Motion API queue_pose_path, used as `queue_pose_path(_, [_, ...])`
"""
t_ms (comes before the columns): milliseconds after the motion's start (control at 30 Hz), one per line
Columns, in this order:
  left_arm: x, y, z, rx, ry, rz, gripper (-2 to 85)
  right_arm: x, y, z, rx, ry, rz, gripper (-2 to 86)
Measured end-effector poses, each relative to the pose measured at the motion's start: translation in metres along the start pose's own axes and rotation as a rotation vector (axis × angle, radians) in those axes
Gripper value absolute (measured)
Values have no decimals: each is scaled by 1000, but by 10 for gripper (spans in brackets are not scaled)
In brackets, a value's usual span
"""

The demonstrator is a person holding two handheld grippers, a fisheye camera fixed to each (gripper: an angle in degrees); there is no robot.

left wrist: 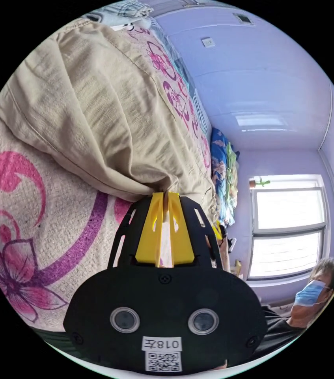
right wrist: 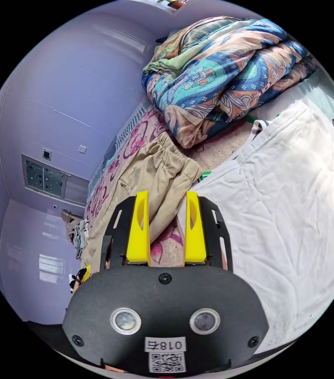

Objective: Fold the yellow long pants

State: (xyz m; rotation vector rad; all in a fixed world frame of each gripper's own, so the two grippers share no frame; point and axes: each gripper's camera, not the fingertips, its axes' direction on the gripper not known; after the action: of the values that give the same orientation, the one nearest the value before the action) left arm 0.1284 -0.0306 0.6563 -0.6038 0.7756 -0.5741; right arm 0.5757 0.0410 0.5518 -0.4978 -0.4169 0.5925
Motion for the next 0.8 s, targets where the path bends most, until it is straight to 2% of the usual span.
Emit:
queue_pose_path(233, [28, 12, -10, -81, -151, 120, 31, -7, -45, 27, -84, 57, 39, 125])
queue_pose_path(367, [36, 4, -23, -90, -128, 123, 32, -12, -63, 40, -159, 143, 34, 99])
queue_pose_path(700, [57, -7, -56, -81, -93, 177, 15, -11, -83, -5, -138, 64, 51, 134])
queue_pose_path(800, [58, -2, -54, -93, -95, 186, 13, -13, -90, -9, -155, 107, 41, 139])
